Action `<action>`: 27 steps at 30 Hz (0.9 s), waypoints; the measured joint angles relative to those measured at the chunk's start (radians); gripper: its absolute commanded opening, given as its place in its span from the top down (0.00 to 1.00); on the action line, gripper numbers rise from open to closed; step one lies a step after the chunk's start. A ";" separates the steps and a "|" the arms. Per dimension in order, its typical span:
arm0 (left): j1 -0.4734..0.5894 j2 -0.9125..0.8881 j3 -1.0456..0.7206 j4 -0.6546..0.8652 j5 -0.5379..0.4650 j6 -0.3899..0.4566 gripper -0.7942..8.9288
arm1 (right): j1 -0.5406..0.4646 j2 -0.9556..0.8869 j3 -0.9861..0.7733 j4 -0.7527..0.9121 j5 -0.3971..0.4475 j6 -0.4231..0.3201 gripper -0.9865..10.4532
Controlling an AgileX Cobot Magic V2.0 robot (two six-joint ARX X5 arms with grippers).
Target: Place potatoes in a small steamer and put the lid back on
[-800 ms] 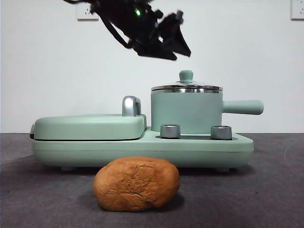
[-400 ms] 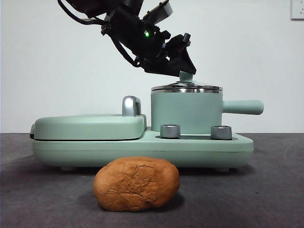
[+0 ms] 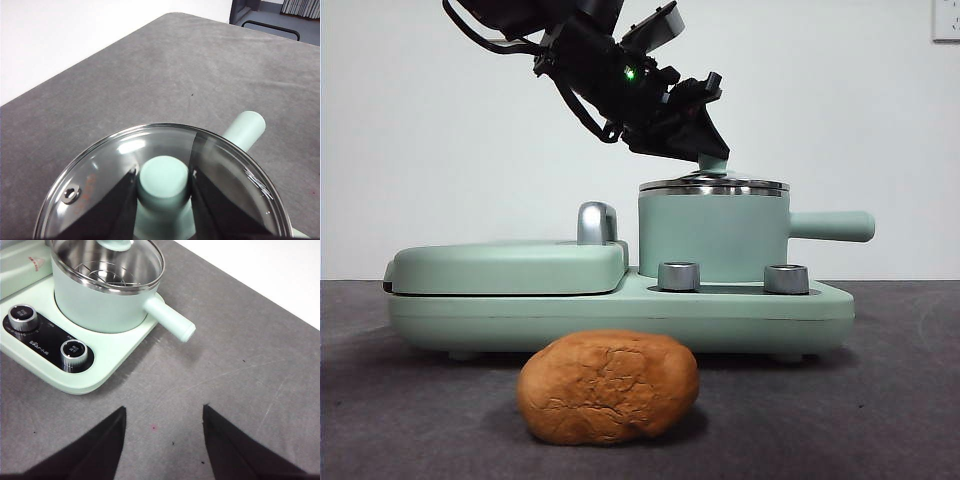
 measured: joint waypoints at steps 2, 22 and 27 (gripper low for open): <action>0.000 0.000 0.000 0.000 0.000 0.000 0.91 | 0.000 0.000 0.000 0.000 0.000 0.000 0.70; -0.003 -0.066 0.016 -0.042 -0.002 -0.001 0.91 | 0.000 0.000 0.000 0.000 0.000 0.000 0.70; -0.003 -0.135 0.021 -0.084 -0.002 -0.003 0.91 | 0.000 0.000 0.000 0.000 0.000 0.000 0.70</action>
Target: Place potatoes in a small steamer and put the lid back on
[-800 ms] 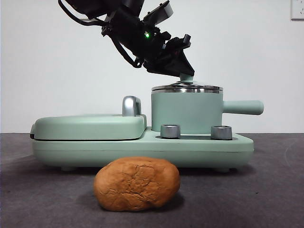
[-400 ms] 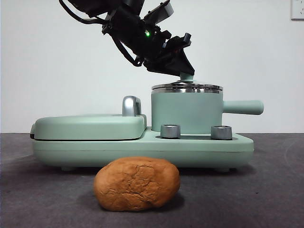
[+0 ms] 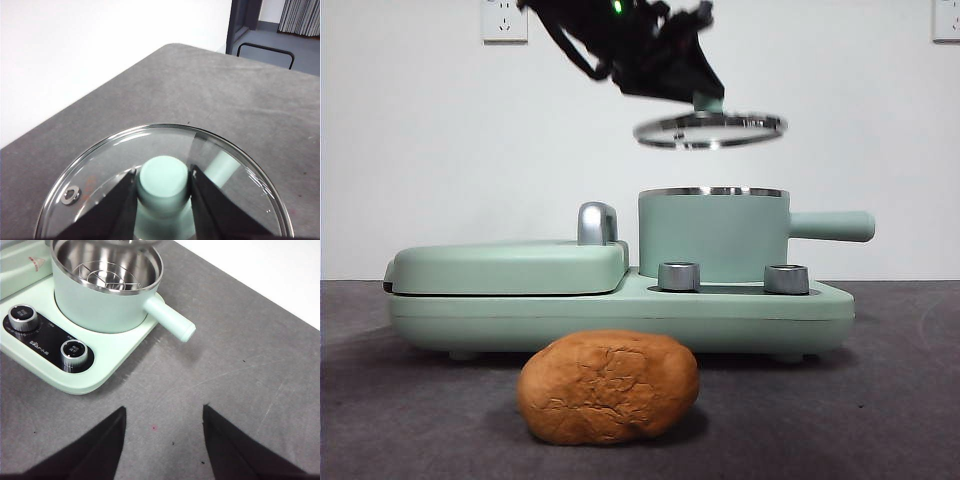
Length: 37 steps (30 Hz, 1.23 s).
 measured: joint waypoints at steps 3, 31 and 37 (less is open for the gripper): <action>0.000 -0.042 0.001 -0.067 0.000 -0.008 0.91 | 0.000 0.000 0.000 0.000 0.000 0.000 0.70; 0.077 -0.537 -0.380 -0.264 -0.142 -0.079 0.90 | 0.440 0.227 0.001 0.115 -0.083 0.000 0.67; 0.132 -0.698 -0.474 -0.303 -0.158 -0.109 0.90 | 0.547 0.374 0.002 0.166 -0.104 0.007 0.67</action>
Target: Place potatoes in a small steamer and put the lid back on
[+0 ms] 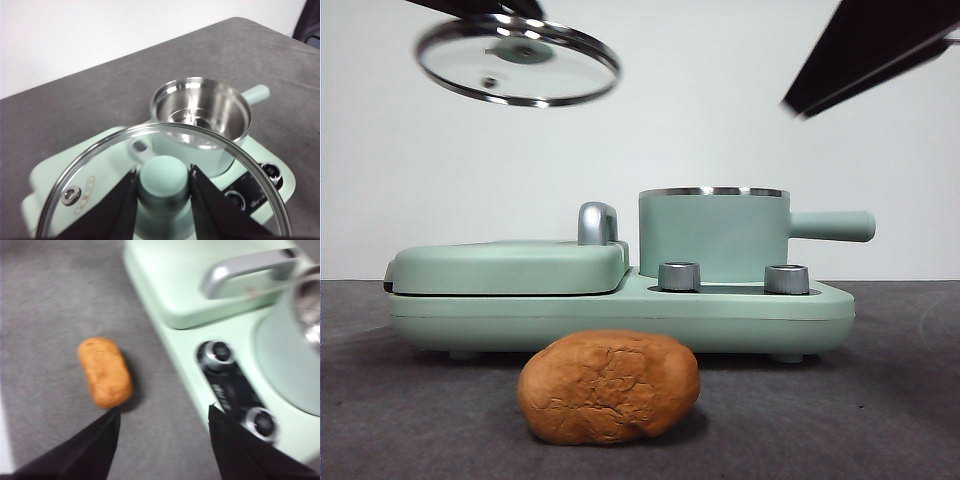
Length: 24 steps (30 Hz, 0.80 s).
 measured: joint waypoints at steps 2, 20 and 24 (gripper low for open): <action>0.019 -0.046 -0.002 -0.046 -0.001 -0.001 0.90 | 0.029 0.047 0.000 0.023 -0.001 0.002 0.67; 0.093 -0.184 -0.002 -0.168 -0.002 -0.026 0.90 | 0.183 0.442 0.000 0.280 -0.053 0.037 0.62; 0.093 -0.184 -0.002 -0.168 -0.002 -0.025 0.90 | 0.203 0.497 0.000 0.295 -0.051 0.039 0.62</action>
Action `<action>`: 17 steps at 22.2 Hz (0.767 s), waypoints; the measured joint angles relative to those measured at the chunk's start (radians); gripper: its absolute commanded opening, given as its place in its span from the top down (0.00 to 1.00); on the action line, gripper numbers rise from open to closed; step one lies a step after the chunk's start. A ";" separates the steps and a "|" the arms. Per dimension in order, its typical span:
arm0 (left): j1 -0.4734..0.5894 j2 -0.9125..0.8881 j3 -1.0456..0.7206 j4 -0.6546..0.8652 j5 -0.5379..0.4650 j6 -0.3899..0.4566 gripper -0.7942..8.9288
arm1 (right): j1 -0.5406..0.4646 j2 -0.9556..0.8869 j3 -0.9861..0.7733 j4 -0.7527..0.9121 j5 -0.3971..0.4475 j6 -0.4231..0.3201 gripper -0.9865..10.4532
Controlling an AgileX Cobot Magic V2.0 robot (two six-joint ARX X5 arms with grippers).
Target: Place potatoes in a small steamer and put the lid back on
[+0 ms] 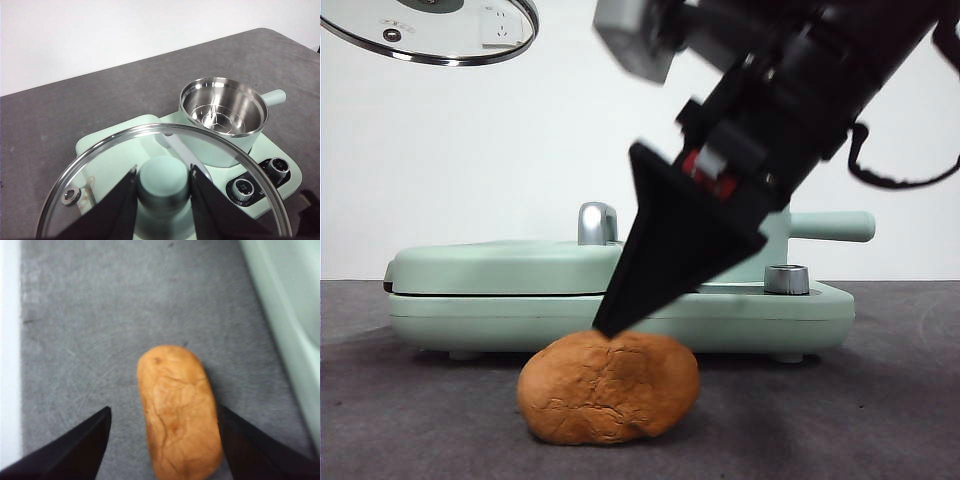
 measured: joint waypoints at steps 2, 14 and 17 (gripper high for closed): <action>0.000 0.000 0.000 0.000 0.000 0.000 0.90 | 0.005 0.021 0.000 0.011 0.002 0.002 0.62; 0.006 0.000 0.000 0.000 0.000 0.001 0.90 | 0.014 0.051 0.002 0.063 0.068 0.066 0.62; 0.006 0.000 0.000 -0.002 0.000 0.001 0.90 | 0.014 0.055 0.002 0.070 0.074 0.063 0.62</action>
